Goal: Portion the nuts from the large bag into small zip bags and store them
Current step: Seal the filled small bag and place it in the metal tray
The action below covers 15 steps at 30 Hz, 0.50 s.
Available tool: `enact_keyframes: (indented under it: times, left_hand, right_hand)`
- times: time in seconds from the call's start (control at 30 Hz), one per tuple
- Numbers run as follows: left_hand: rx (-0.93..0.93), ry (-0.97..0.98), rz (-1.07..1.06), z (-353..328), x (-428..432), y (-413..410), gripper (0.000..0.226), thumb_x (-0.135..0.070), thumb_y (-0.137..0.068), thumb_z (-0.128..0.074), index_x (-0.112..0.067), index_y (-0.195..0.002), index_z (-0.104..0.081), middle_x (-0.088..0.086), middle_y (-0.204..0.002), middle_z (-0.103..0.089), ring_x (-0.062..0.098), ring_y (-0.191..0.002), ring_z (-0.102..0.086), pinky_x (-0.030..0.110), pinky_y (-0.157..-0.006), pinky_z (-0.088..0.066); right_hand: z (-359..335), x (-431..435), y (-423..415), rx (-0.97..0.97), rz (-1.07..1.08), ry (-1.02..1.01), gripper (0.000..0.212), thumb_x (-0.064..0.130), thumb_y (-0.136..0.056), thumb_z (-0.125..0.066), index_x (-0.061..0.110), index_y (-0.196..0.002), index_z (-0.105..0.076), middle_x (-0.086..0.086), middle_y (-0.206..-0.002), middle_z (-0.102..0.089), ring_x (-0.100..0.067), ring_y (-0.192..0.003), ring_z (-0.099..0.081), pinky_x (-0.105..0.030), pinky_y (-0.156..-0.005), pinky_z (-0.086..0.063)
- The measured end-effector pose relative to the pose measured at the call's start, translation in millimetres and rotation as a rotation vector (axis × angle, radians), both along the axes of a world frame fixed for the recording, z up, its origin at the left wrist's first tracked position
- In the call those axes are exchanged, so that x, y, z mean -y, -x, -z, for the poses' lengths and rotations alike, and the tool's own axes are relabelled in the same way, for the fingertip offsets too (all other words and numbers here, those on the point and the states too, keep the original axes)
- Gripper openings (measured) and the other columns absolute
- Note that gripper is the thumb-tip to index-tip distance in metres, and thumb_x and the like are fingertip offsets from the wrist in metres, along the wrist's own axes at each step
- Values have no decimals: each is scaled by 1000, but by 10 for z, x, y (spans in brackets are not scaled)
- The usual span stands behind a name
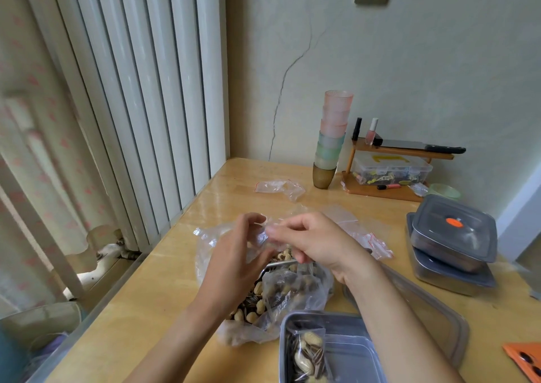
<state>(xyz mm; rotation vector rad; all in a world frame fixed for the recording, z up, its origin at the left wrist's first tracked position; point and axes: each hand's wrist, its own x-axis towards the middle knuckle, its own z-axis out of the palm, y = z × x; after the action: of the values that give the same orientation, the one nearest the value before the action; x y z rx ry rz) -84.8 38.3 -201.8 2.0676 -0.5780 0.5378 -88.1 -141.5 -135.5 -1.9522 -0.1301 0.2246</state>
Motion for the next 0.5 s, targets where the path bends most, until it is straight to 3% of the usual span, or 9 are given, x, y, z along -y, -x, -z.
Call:
enact_keyframes:
  times: [0.2, 0.37, 0.5]
  left_hand:
    - [11, -25, -17, 29, 1, -4, 48, -24, -88, -80, -22, -126, -50, -18, -110, -67, -8, -95, -60, 7, -77, -43]
    - [27, -12, -47, 25, 0, -11, 46, -21, -89, -80, -25, -124, -51, -18, -107, -68, 4, -91, -64, 16, -74, -48]
    - [11, 44, -55, 30, -11, -6, 41, -20, -89, -79, -24, -121, -54, -22, -93, -65, 3, -87, -63, 10, -72, -43]
  right_hand:
    - [2, -11, -26, 20, 87, -206, 15, 13, -86, -83, 5, -95, -73, -3, -75, -70, -7, -46, -44, -15, -45, -37]
    - [-20, -15, -14, -13, 84, -297, 16, 13, -87, -81, 7, -100, -72, -5, -79, -67, -7, -48, -44, -15, -47, -38]
    - [-23, -11, -18, 27, 83, -346, 12, 14, -93, -74, 6, -102, -71, -15, -90, -70, -8, -50, -43, -17, -51, -40]
